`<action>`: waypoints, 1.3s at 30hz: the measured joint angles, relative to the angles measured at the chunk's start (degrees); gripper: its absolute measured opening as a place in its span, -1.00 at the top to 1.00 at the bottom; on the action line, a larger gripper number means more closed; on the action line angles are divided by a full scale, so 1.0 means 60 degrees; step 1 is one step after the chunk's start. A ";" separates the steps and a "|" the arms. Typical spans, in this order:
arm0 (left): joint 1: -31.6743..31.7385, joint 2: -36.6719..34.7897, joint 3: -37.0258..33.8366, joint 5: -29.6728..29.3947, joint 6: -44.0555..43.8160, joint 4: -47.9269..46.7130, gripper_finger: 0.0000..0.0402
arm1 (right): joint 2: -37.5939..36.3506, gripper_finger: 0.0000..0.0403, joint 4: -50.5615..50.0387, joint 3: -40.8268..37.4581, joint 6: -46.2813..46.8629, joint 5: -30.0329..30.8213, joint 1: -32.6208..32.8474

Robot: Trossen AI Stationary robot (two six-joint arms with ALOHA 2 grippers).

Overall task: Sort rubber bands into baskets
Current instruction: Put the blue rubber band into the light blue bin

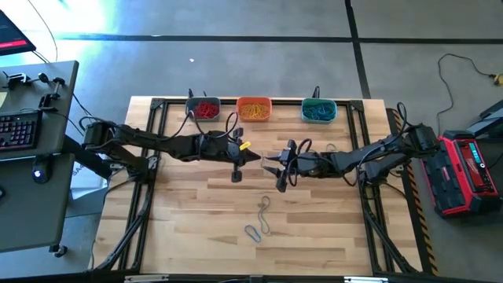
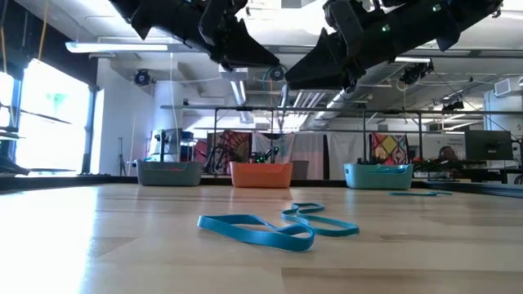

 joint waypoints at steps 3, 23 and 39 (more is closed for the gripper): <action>-0.0101 0.0000 0.0000 0.0019 -0.0002 0.0029 1.00 | 0.0000 0.35 0.0068 0.0000 -0.0026 0.0079 -0.0039; -0.0215 0.0000 0.0000 0.0483 -0.0230 -0.0003 0.91 | 0.0000 0.97 0.0275 0.0000 -0.0540 0.0642 -0.0171; 0.0304 0.0000 -0.0660 0.0394 -0.0745 0.1021 0.22 | -0.2345 1.00 -0.2569 0.0000 -0.0714 0.3125 -0.0761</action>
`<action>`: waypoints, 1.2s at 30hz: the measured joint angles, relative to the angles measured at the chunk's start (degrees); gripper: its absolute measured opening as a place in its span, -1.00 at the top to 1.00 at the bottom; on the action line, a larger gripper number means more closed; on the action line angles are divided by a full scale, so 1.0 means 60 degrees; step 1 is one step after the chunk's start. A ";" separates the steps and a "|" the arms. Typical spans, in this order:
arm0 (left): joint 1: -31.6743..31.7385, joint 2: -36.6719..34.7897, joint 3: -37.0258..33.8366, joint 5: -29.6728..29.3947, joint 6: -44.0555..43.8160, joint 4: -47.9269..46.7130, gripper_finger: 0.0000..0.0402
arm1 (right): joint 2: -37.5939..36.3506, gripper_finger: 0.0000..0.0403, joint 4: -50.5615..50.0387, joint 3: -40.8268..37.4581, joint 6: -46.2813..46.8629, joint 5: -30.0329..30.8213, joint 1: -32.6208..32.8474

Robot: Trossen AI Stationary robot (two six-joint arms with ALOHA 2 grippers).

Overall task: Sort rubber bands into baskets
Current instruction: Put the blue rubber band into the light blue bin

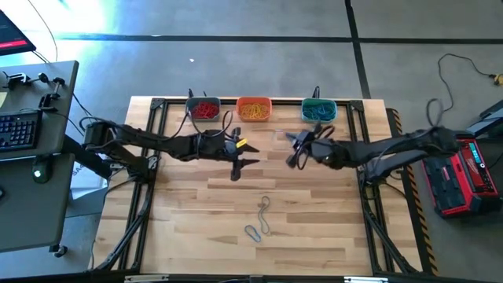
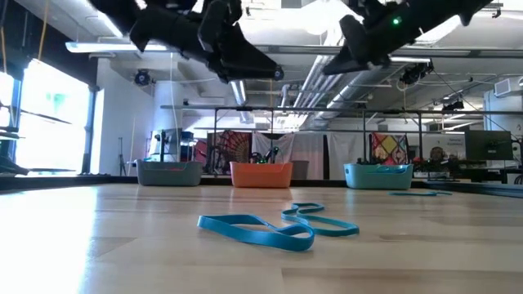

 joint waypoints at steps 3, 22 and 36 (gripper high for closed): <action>0.0046 0.0004 -0.0740 0.0063 -0.0113 0.1335 0.18 | -0.0715 1.00 -0.1055 0.0000 -0.0127 0.0223 -0.0620; 0.0050 0.0004 -0.1555 0.0063 -0.0844 0.2215 0.17 | -0.0493 1.00 -0.2052 0.0000 -0.1771 -0.0957 -0.6443; 0.0049 0.0004 -0.1548 0.0063 -0.0831 0.2060 0.17 | 0.1961 1.00 -0.1118 0.0000 -0.1433 -0.2103 -0.7688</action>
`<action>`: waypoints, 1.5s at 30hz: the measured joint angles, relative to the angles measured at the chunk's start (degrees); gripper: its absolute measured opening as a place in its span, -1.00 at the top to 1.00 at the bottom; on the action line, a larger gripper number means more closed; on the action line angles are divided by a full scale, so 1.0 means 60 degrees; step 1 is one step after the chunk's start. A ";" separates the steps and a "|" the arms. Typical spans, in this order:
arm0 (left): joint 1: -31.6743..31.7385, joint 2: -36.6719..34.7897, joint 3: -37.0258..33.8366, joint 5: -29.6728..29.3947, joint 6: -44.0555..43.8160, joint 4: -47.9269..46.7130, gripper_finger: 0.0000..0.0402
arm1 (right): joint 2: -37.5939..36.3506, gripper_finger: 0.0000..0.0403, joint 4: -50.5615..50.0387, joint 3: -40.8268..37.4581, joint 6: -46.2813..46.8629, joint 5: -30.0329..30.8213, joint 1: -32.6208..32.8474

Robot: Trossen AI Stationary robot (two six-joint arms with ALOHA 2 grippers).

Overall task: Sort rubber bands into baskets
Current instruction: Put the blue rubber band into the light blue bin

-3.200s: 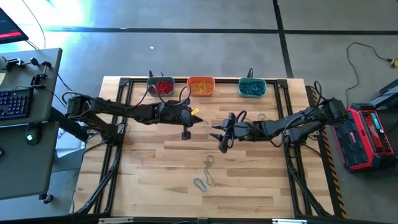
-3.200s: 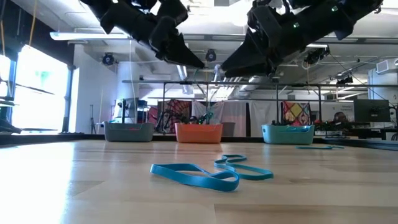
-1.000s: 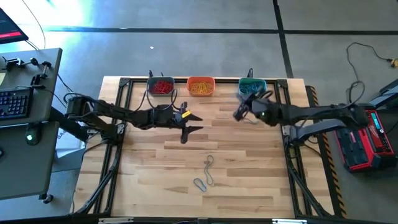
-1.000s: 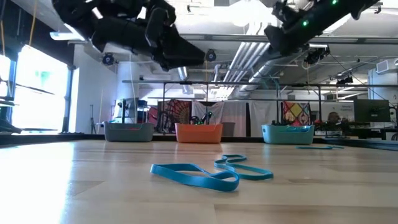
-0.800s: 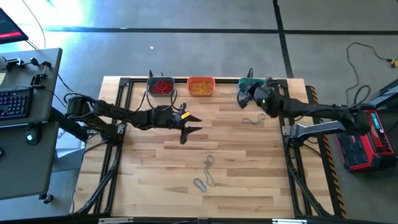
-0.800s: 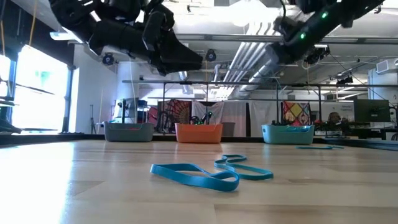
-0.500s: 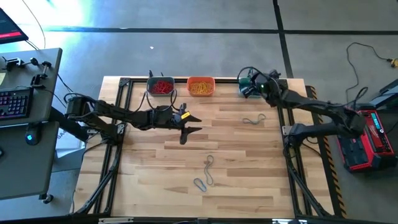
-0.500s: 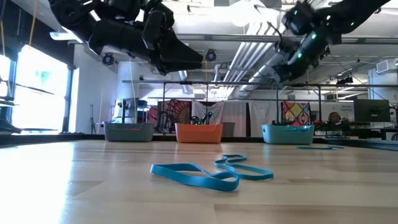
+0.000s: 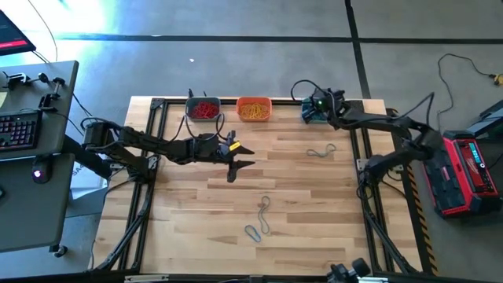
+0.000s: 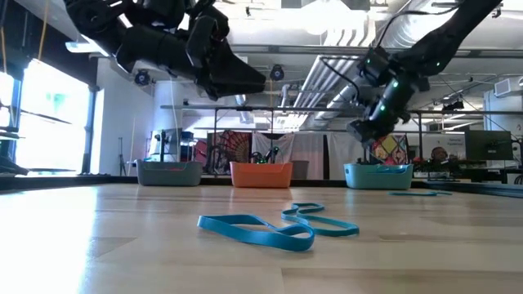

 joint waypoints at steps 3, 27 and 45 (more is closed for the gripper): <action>0.0000 0.0000 0.0000 0.0000 0.0010 -0.0099 0.17 | 0.0221 1.00 -0.0146 0.0000 0.0248 -0.0201 -0.0076; -0.0066 0.0000 0.0004 0.0040 0.0078 -0.0649 0.17 | 0.0315 0.46 -0.1786 0.0391 0.1193 -0.1397 -0.0536; -0.0066 0.0000 0.0004 0.0036 0.0093 -0.0652 0.17 | 0.2468 0.99 -0.0229 0.0714 0.1555 -0.2595 -0.1464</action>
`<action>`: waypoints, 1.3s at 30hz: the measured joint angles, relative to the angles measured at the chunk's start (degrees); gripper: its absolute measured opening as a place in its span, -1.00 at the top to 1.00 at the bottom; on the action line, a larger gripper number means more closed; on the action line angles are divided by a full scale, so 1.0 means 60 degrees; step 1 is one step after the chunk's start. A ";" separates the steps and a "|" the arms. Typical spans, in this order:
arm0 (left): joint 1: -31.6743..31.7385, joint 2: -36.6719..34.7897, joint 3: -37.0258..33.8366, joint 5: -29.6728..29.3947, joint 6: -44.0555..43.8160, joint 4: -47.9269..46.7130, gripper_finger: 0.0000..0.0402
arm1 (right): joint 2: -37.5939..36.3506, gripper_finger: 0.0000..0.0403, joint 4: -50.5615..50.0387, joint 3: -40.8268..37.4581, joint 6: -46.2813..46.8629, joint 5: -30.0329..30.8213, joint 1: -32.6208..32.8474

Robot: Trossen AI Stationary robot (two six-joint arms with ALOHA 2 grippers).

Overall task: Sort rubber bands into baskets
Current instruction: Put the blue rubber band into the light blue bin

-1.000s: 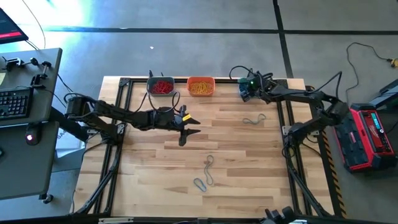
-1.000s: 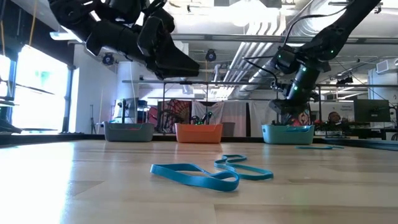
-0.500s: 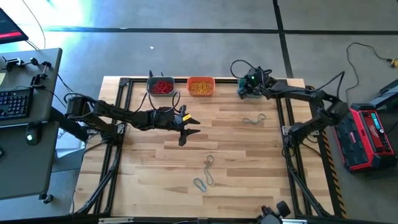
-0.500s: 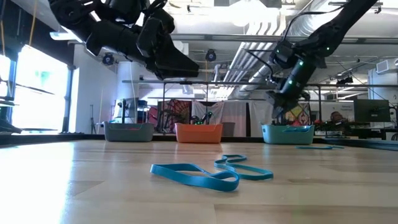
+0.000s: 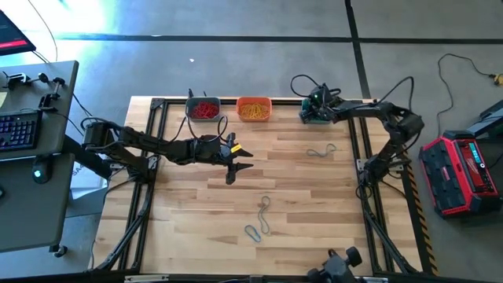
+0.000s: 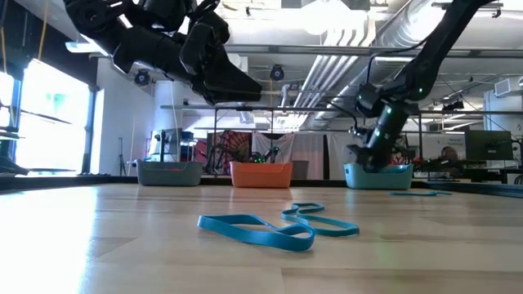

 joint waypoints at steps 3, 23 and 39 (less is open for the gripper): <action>0.0000 0.0000 0.0000 0.0000 -0.0002 0.0000 0.17 | 0.0164 0.99 -0.0193 0.0000 0.0001 -0.0015 -0.0102; 0.0000 0.0000 0.0004 -0.0051 -0.0080 -0.0021 0.17 | -0.1624 1.00 -0.1277 0.0000 0.0071 0.0747 -0.0153; -0.0065 0.0000 0.0007 -0.0067 -0.0099 -0.0995 0.17 | -0.1895 1.00 -0.1279 -0.0018 -0.0398 -0.0127 0.0436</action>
